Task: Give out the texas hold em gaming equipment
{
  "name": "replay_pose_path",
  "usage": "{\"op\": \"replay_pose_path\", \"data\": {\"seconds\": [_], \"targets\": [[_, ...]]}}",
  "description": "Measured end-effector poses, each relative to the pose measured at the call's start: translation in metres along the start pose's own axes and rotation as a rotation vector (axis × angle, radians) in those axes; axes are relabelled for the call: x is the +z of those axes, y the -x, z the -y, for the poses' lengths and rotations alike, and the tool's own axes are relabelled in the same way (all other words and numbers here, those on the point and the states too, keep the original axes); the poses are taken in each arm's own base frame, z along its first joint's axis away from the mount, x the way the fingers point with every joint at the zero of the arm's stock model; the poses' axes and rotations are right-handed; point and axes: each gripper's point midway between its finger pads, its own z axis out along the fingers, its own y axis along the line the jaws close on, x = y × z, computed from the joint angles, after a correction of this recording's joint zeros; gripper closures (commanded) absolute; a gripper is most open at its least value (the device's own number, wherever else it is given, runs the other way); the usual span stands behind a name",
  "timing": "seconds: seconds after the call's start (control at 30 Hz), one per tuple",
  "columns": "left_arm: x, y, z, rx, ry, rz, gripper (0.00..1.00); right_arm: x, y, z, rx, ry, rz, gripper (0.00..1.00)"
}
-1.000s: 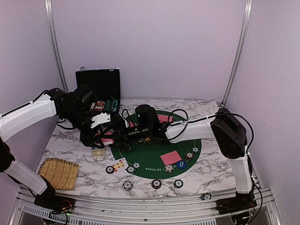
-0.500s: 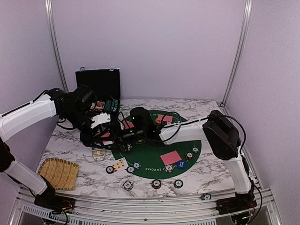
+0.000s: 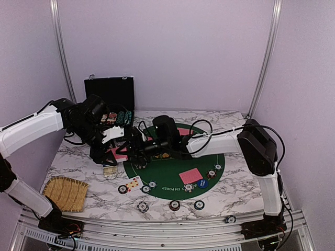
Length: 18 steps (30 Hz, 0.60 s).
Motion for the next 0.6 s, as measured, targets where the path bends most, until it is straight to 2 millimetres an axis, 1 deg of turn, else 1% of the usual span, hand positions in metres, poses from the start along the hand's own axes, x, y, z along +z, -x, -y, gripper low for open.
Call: {"op": "replay_pose_path", "data": {"seconds": [0.23,0.37,0.6], "targets": [[0.000,0.000,0.000,0.001,0.000,-0.001,1.00,-0.013,0.002,-0.003,-0.018,-0.007,0.014,0.43],[0.000,0.000,0.000,0.000,0.000,-0.001,1.00,-0.021,0.003,-0.003,-0.017,-0.014,0.024,0.54],[0.000,0.000,0.000,0.000,0.000,-0.002,1.00,-0.033,0.006,-0.009,-0.023,-0.013,0.043,0.72]]}}
